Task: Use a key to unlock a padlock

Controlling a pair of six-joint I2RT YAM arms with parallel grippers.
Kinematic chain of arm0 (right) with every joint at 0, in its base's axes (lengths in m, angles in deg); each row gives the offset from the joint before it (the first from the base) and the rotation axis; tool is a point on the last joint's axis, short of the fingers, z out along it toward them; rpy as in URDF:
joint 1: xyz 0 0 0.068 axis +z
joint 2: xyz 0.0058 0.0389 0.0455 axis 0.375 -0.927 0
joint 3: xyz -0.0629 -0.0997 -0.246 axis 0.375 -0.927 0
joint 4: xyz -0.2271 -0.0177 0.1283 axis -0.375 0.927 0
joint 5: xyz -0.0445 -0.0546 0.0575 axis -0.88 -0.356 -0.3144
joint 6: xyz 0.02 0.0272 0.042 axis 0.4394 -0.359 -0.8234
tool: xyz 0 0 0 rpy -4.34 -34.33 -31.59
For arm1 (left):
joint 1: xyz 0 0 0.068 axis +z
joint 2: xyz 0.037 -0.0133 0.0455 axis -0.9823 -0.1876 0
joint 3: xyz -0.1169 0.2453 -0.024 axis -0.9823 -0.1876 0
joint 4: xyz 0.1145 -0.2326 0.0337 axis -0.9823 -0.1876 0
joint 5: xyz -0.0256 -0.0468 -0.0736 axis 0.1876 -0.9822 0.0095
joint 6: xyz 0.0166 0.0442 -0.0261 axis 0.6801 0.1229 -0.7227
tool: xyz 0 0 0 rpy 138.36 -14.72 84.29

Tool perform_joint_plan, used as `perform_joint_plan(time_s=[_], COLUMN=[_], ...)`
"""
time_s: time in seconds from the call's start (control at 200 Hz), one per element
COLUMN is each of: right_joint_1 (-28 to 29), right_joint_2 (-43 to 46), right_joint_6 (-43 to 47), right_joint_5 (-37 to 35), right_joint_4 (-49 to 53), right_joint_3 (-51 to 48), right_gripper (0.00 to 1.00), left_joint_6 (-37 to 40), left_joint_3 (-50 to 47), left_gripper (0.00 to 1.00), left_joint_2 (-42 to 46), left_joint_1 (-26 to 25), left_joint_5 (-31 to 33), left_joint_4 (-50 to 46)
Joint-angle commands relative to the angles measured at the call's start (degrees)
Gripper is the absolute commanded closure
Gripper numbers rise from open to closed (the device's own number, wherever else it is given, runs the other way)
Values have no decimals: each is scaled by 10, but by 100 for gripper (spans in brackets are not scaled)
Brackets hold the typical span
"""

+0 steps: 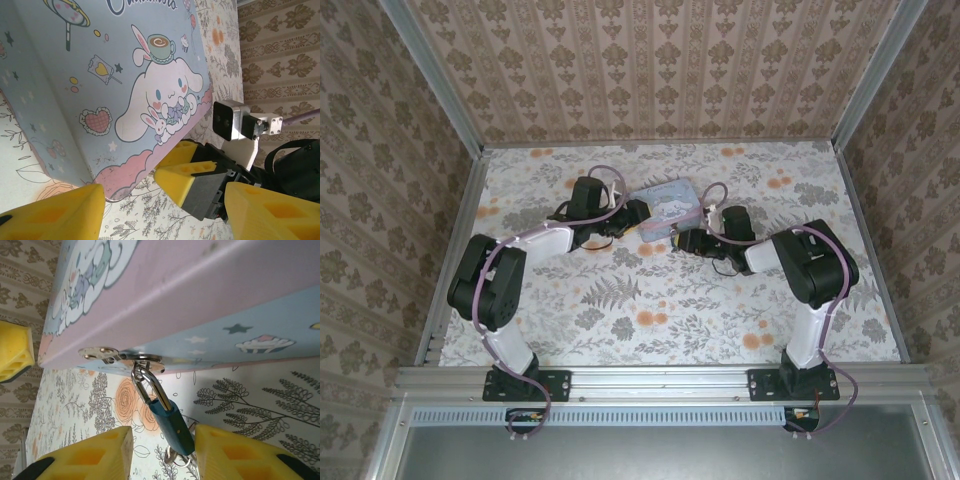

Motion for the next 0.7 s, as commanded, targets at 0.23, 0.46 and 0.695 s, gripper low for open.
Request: perform_joint_plan(time_s=[0.23,0.46,0.695], right_joint_1=[6,14,15], right_joint_2=[-19,-28,-27], right_joint_6=[15,13,0], right_joint_5=[-2,-9,-17], right_joint_4=[14,17,13], right_joint_3=[13,18,16], right_gripper=[63,71,94], left_joint_6=[-2,-1,-1], left_joint_3=[9,12,13], left_gripper=[35,35,35], left_joint_2=[-9,-12,-17], left_joint_1=[4,4,7], left_joint_5=[-12,-12,-12], left_joint_4=[21,23,25])
